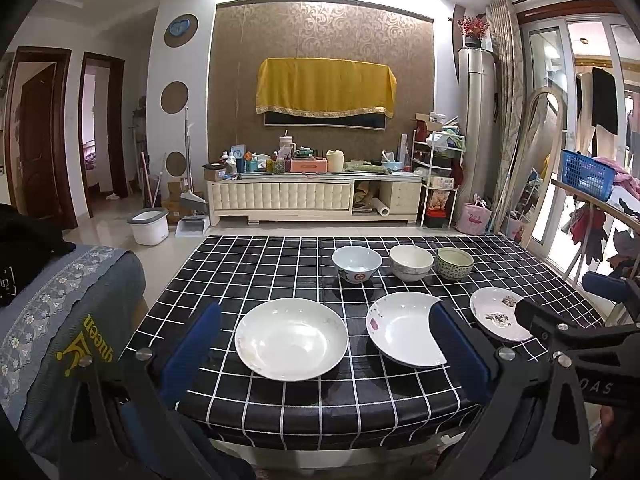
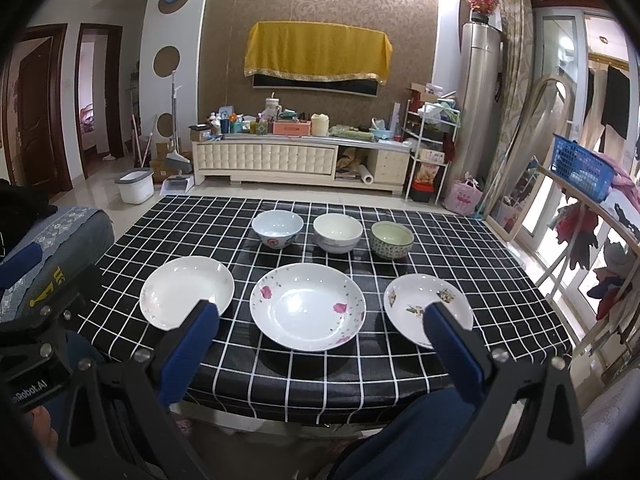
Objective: Organize plates and bowls
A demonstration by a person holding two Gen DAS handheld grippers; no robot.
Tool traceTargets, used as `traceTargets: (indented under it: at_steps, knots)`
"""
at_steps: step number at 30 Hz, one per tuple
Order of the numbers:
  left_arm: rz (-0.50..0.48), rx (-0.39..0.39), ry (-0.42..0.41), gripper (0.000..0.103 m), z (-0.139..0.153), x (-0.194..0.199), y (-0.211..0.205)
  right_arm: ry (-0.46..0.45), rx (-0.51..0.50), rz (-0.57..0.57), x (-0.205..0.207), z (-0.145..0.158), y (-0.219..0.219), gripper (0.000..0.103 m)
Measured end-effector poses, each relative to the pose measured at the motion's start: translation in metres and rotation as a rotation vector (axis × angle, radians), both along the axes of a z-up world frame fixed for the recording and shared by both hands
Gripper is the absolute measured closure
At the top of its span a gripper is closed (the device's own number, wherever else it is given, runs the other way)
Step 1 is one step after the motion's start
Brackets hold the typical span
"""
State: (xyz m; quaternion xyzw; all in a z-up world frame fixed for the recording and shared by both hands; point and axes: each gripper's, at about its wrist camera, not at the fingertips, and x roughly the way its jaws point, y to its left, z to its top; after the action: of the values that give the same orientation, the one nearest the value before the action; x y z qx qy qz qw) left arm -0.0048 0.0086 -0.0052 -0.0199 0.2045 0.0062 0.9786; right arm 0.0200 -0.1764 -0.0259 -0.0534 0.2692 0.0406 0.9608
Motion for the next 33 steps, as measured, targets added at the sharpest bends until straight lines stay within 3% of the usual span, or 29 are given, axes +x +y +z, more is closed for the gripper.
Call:
traceTargets:
  at_steps: [17,24,33]
  knots:
    - [-0.014,-0.016,-0.002,0.0,0.001,-0.002,0.001,-0.002,0.01,0.008,-0.002,0.003,-0.003,0.0]
    - [-0.021,-0.032,-0.015,0.0,0.007,0.009,0.01,-0.027,0.0,0.063,0.011,0.014,0.005,0.0]
    - [0.065,-0.037,0.027,0.0,0.017,0.038,0.045,-0.103,-0.036,0.114,0.041,0.026,0.038,0.0]
